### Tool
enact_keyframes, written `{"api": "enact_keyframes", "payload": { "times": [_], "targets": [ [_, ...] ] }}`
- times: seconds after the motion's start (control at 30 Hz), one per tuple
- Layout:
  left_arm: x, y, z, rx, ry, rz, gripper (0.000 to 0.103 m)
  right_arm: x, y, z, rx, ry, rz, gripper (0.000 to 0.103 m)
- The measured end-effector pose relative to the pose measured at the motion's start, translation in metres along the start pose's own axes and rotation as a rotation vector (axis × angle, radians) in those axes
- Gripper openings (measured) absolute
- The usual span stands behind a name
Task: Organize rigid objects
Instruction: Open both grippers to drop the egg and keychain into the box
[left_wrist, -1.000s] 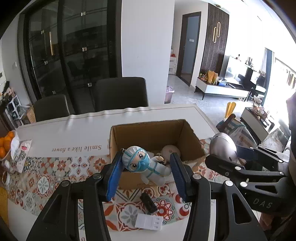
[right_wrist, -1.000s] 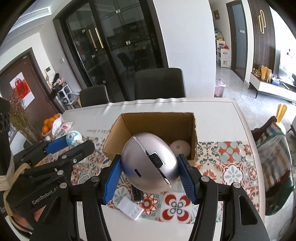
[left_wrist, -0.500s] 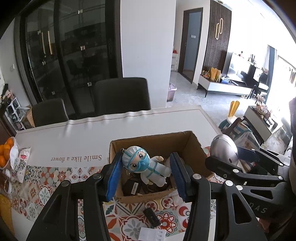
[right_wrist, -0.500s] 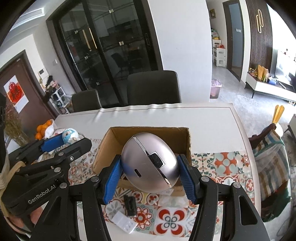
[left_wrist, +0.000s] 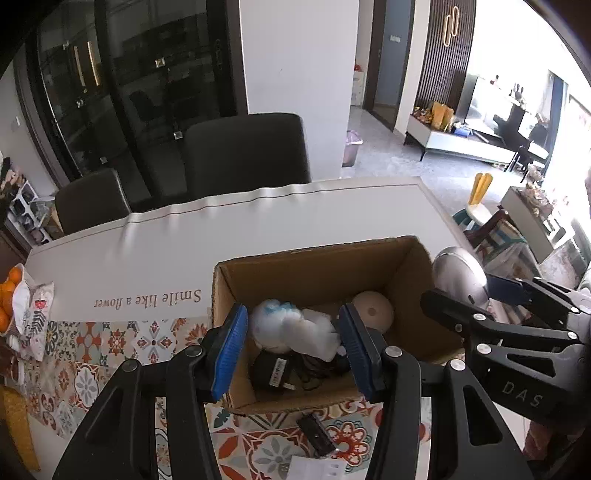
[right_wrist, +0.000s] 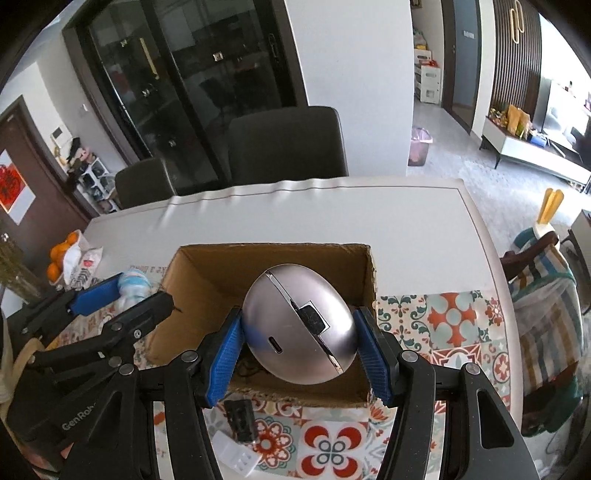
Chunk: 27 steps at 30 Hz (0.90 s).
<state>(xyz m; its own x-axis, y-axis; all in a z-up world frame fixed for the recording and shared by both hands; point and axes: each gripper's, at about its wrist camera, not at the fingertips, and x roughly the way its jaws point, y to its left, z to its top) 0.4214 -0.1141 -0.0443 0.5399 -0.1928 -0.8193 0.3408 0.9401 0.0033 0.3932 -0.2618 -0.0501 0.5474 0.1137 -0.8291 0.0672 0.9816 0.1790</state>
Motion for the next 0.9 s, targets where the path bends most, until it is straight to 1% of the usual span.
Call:
{"api": "enact_keyframes", "payload": {
  "times": [0.13,0.2,0.27,0.4,0.43,0.47,0.5,0.57,0.8,0.9],
  "targets": [
    [0.008,0.006,-0.002,-0.018,0.027,0.021,0.052,0.011,-0.002,0.001,0.006,0.025,-0.003,0.060],
    [0.009,0.011,-0.006,-0.033,0.034,0.034,0.055,0.015,-0.001,0.000,0.002,0.034,-0.004,0.060],
    [0.007,0.016,-0.010,-0.044,0.031,0.052,0.062,0.017,0.002,0.000,-0.001,0.038,-0.002,0.060],
    [0.002,0.023,-0.016,-0.052,0.020,0.078,0.070,0.023,0.007,0.001,-0.010,0.046,0.010,0.060],
    [0.000,0.025,-0.017,-0.053,0.017,0.088,0.073,0.024,0.009,0.001,-0.013,0.047,0.010,0.064],
    [-0.002,0.027,-0.019,-0.057,0.011,0.102,0.078,0.024,0.010,0.001,-0.017,0.046,0.005,0.075],
    [-0.003,0.028,-0.019,-0.060,0.008,0.109,0.080,0.023,0.013,0.001,-0.021,0.039,-0.006,0.077],
    [-0.007,0.032,-0.021,-0.071,-0.002,0.121,0.085,0.020,0.016,0.000,-0.032,0.028,-0.022,0.077],
    [-0.019,0.036,-0.031,-0.089,-0.010,0.122,0.088,0.007,0.018,-0.013,-0.032,0.034,-0.030,0.077],
    [-0.026,0.034,-0.038,-0.090,-0.019,0.116,0.092,-0.002,0.017,-0.021,-0.028,0.022,-0.043,0.077]
  ]
}}
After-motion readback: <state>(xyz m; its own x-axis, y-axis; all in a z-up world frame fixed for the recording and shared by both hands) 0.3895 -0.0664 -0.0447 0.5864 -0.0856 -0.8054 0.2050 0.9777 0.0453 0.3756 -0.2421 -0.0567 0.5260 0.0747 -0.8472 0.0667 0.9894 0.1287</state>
